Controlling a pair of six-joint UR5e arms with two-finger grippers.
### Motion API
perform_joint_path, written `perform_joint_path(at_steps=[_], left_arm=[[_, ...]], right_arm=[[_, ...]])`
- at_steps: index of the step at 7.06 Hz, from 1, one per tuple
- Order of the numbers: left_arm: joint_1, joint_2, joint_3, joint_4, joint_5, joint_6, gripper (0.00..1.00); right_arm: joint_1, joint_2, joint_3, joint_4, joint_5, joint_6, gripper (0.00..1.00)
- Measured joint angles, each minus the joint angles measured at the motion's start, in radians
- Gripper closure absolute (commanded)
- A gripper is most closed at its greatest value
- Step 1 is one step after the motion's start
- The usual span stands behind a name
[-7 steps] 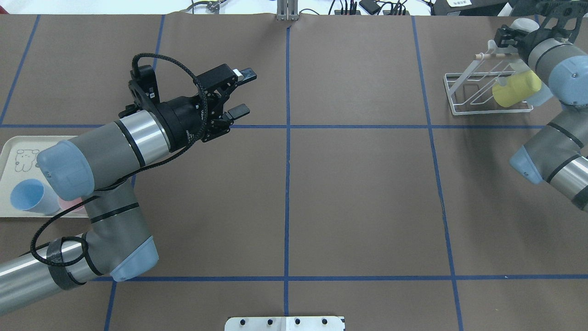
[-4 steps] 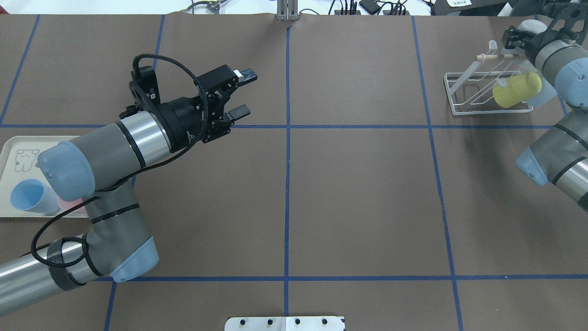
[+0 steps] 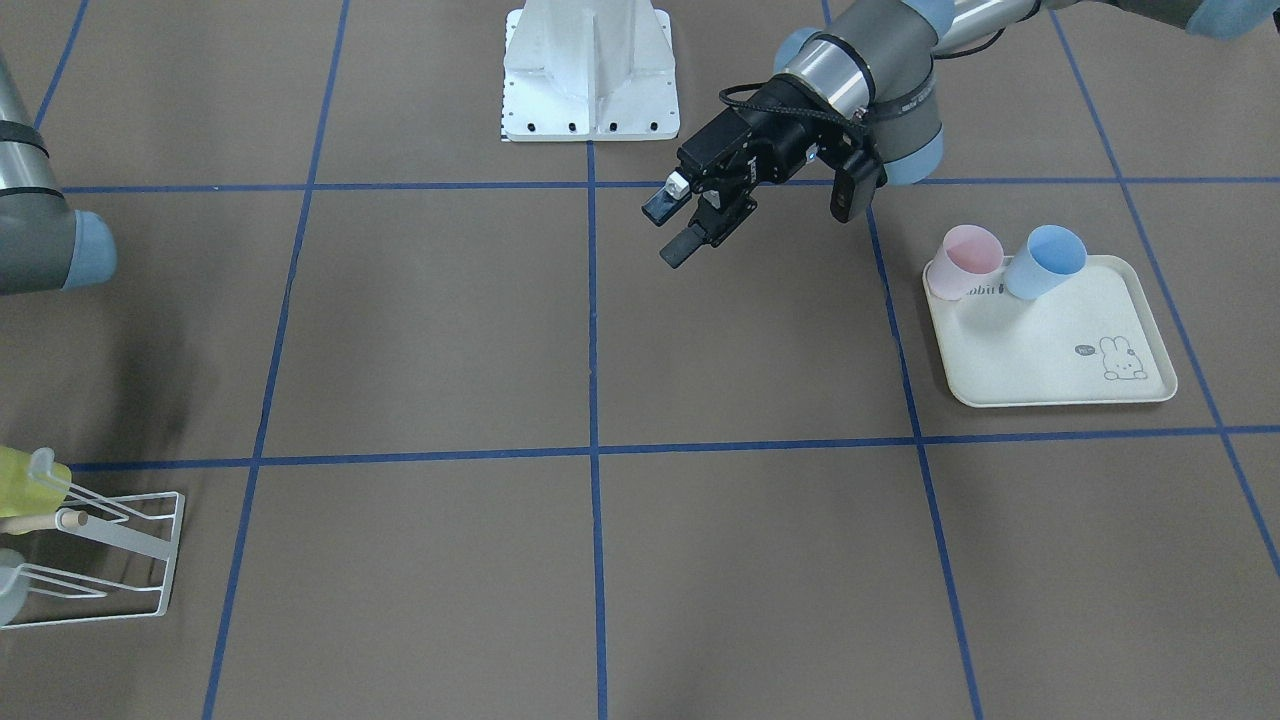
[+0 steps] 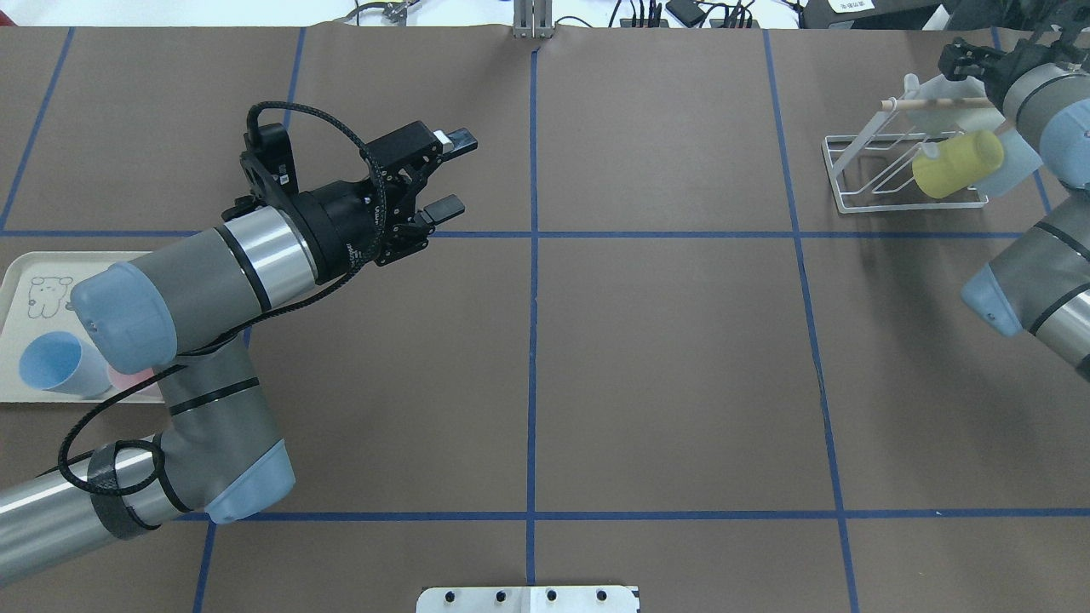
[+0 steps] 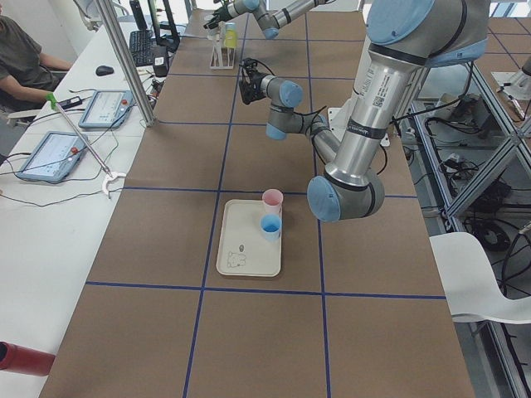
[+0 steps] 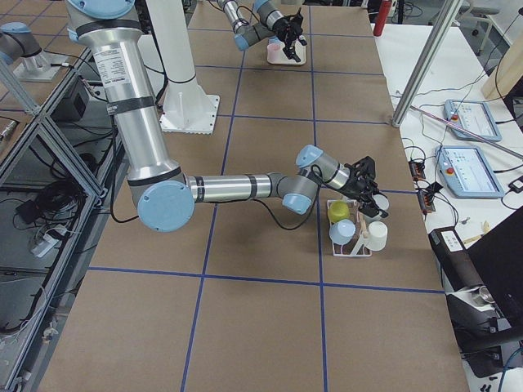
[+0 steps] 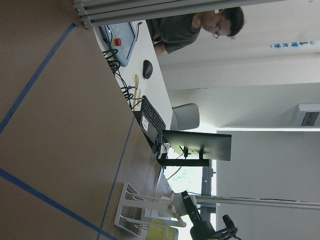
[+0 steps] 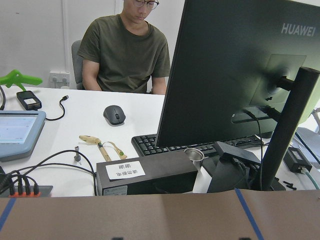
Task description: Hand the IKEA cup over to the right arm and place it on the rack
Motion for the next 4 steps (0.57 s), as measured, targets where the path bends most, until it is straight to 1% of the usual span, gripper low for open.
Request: perform_joint_path(at_steps=[3, 4], left_arm=[[0.000, -0.002, -0.002, 0.000, -0.001, -0.001, 0.00], [-0.002, -0.002, -0.012, 0.002, -0.003, 0.000, 0.00]], right_arm=[[0.013, 0.001, 0.008, 0.000, 0.004, -0.019, 0.00], [0.027, 0.002, 0.022, -0.001, 0.019, -0.023, 0.00]])
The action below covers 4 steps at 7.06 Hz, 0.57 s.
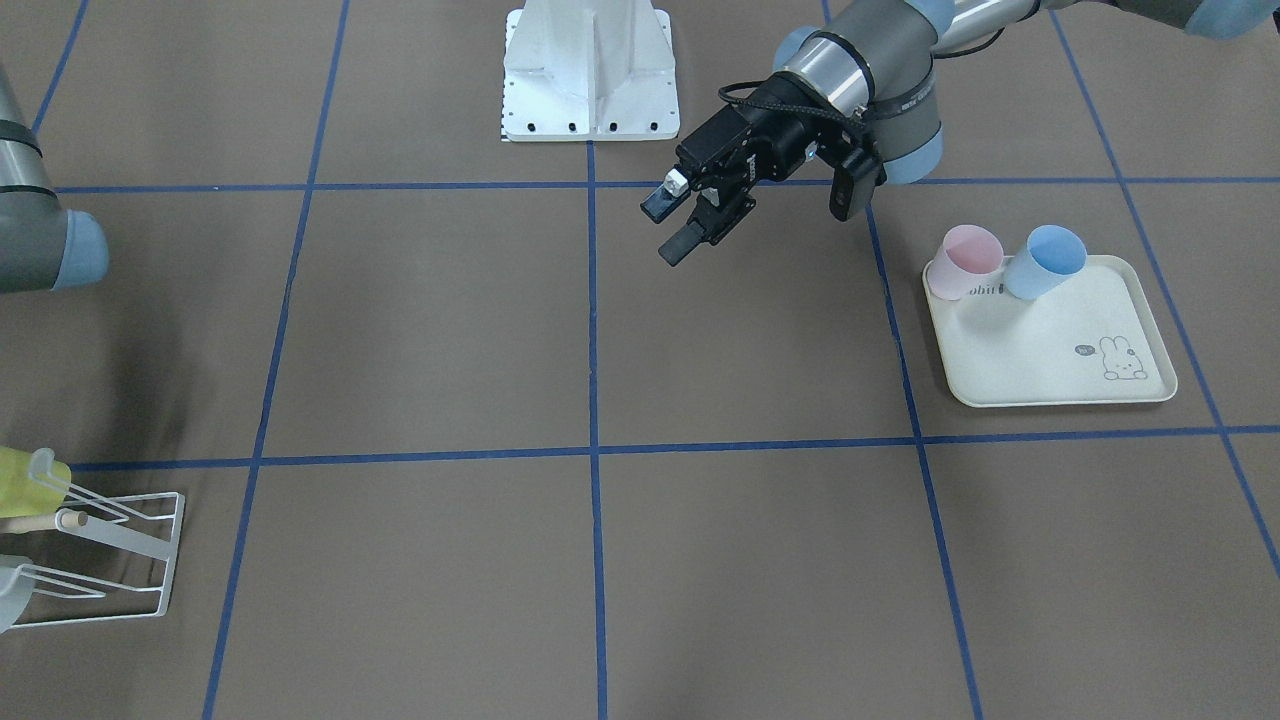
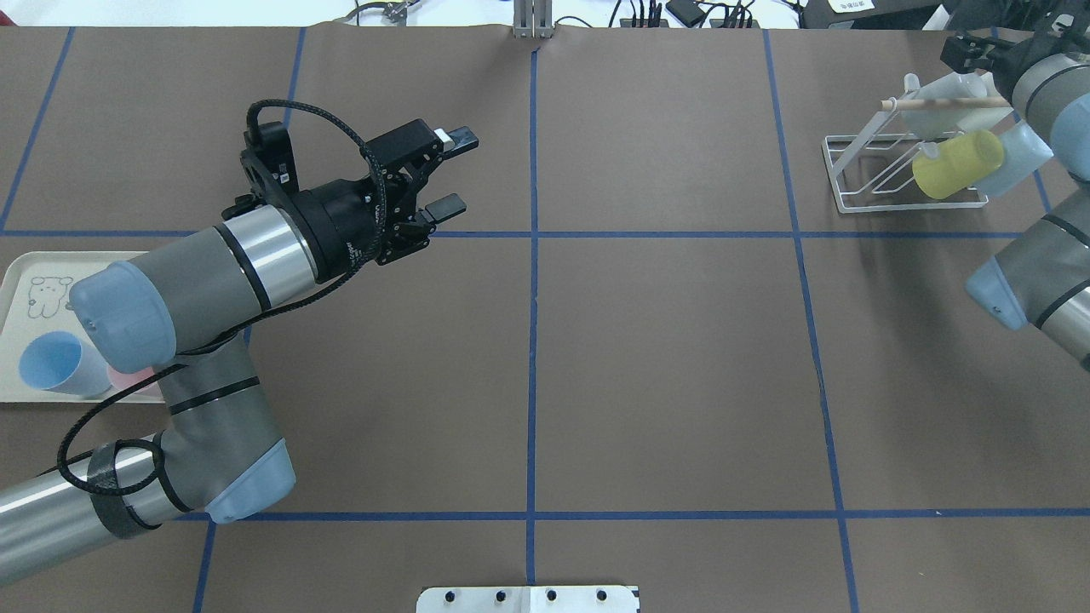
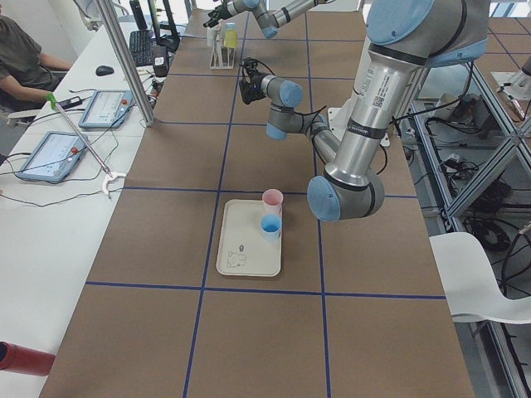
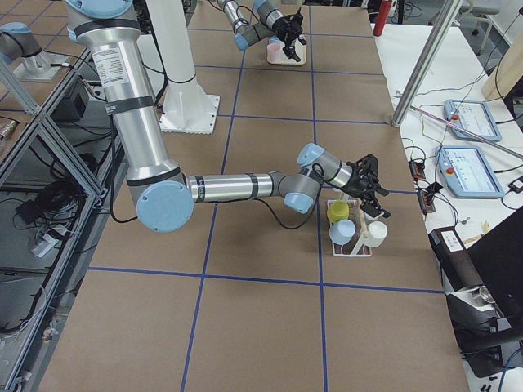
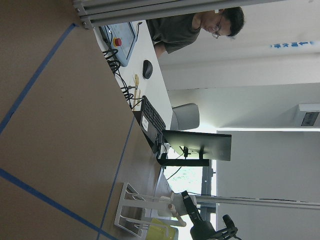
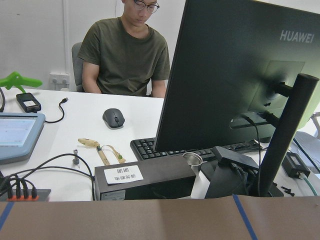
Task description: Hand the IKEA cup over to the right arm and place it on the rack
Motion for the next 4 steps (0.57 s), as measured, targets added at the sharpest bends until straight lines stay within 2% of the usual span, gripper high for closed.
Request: perform_joint_path(at_steps=[2, 4], left_arm=[[-0.014, 0.003, -0.035, 0.024, -0.012, 0.006, 0.00], [-0.081, 0.030, -0.095, 0.100, -0.105, 0.011, 0.00]], right_arm=[[0.066, -0.005, 0.061, -0.013, 0.130, -0.004, 0.00], [0.141, -0.021, 0.141, -0.049, 0.302, -0.006, 0.00]])
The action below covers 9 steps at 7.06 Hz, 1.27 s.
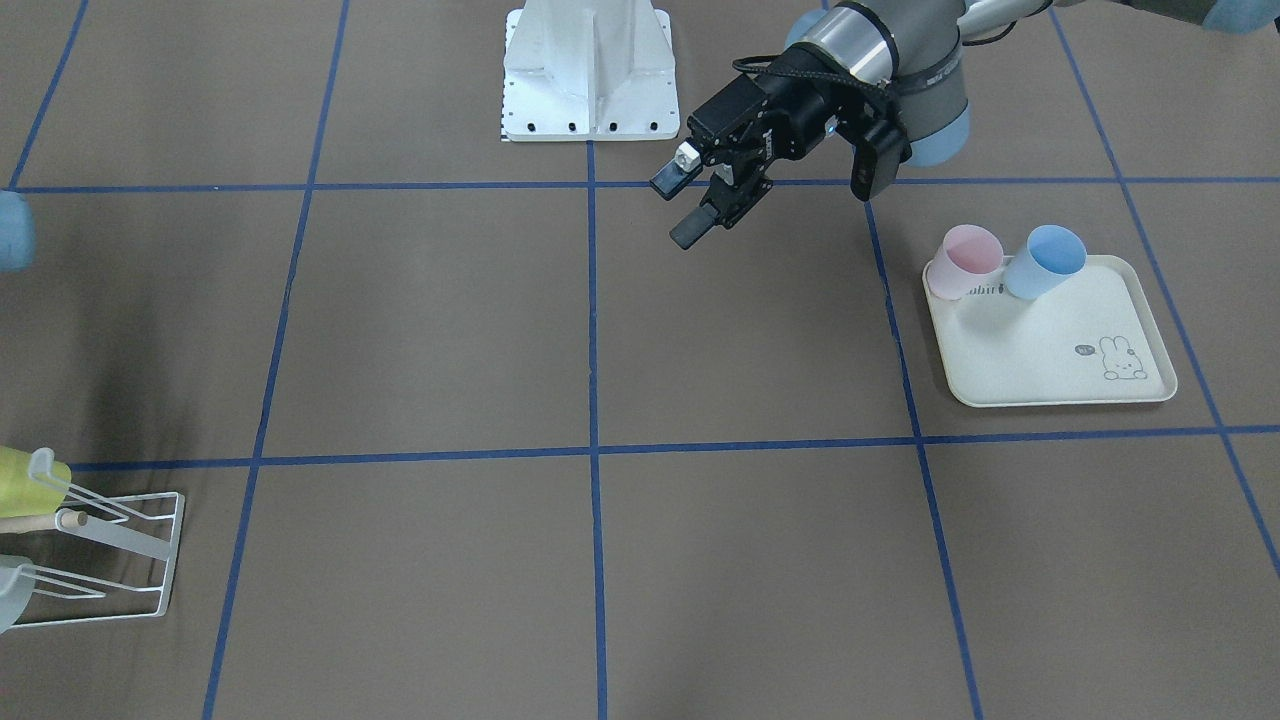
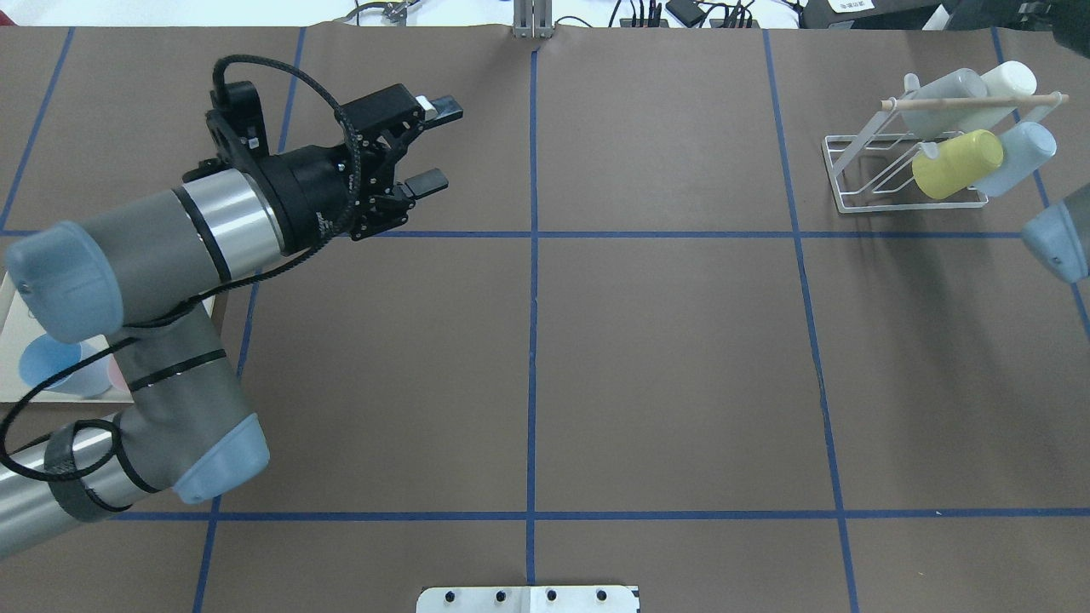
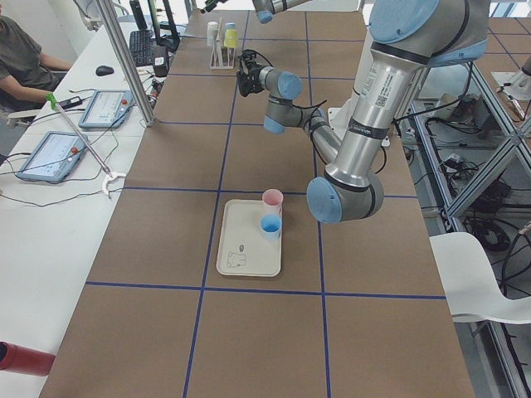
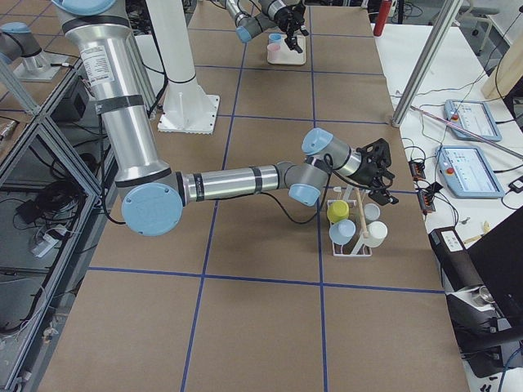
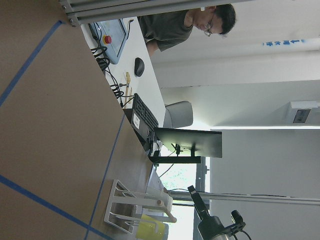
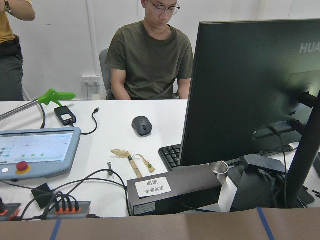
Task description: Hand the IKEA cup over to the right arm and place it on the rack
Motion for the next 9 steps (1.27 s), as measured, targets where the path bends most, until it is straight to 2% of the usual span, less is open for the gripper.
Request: perform_joint_path(at_steps=[2, 4, 7, 9], left_arm=[[-0.116, 0.090, -0.066, 0.032, -0.161, 0.085, 0.00], [-0.254, 0.196, -0.087, 0.036, -0.349, 0.226, 0.00], [-0.500, 0.362, -0.066, 0.040, -0.670, 0.494, 0.00], [-0.638, 0.442, -0.035, 0.117, -0.842, 0.721, 0.00]], right_arm=[[0.035, -0.035, 0.191, -0.177, 0.137, 0.000, 0.00], [0.040, -0.054, 0.370, -0.340, 0.281, 0.007, 0.00], [0.033, -0.031, 0.438, -0.368, 0.493, 0.145, 0.00], [0.026, 0.008, 0.442, -0.367, 0.582, 0.279, 0.00]])
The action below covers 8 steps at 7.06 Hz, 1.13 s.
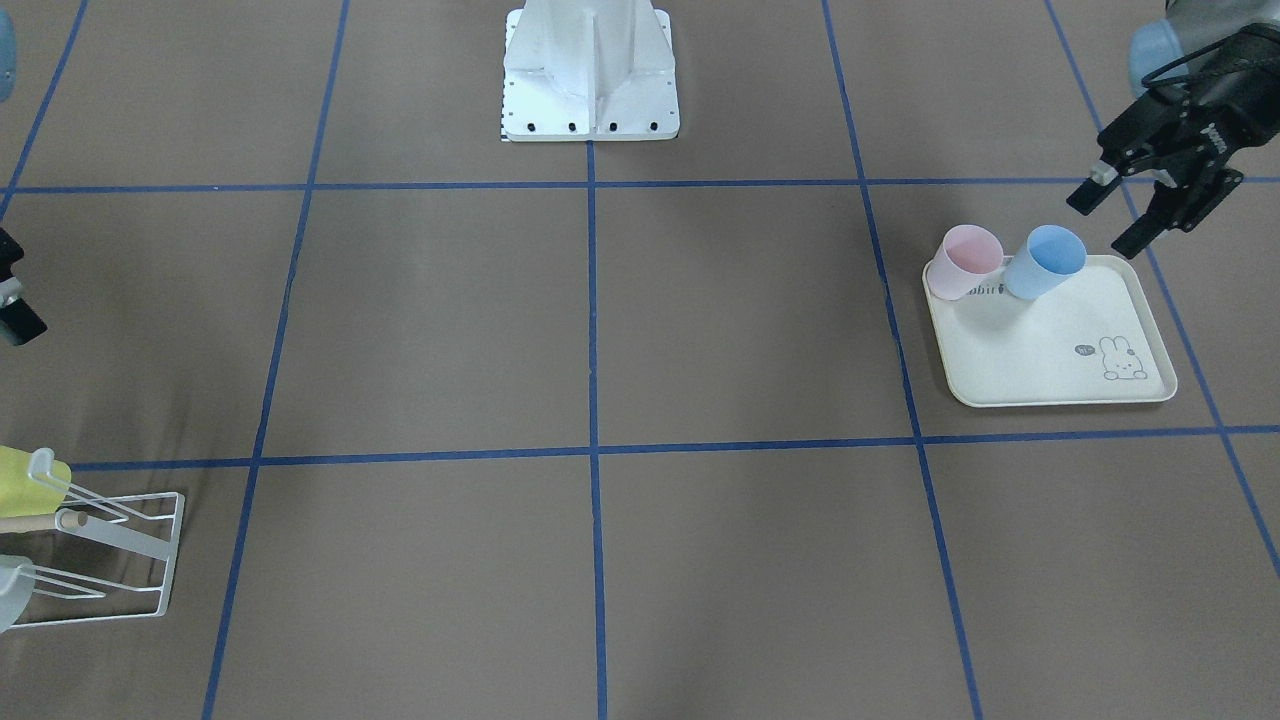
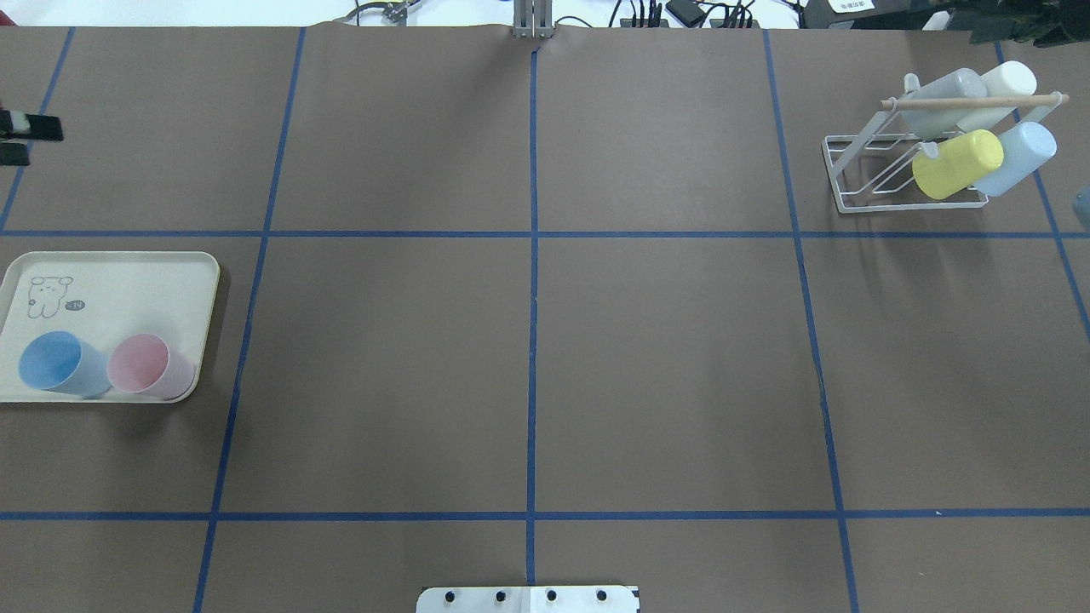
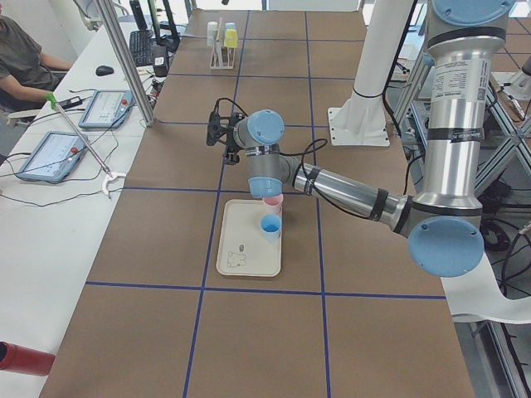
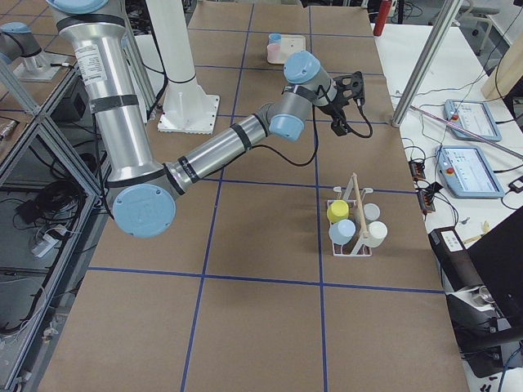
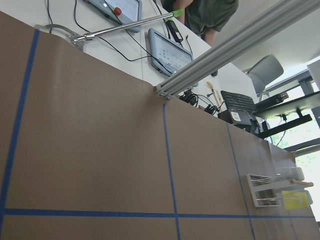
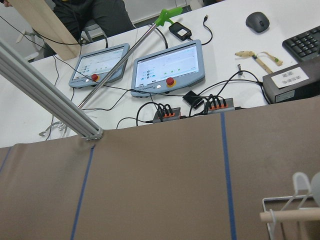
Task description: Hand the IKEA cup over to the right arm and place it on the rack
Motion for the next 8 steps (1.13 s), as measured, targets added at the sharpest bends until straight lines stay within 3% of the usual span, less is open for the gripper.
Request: perform_joint_path(at_steps=[4, 8], left_arm=[[-0.016, 0.206, 0.005, 0.137, -0.037, 0.382, 0.00], [0.173, 0.330, 0.007, 0.246, 0.054, 0.473, 0.00]], right_arm=[[-0.016, 0.010, 0.006, 0.035, 0.070, 0.142, 0.00], [-0.032, -0.004, -0.035, 0.196, 0.071, 0.304, 0.00]])
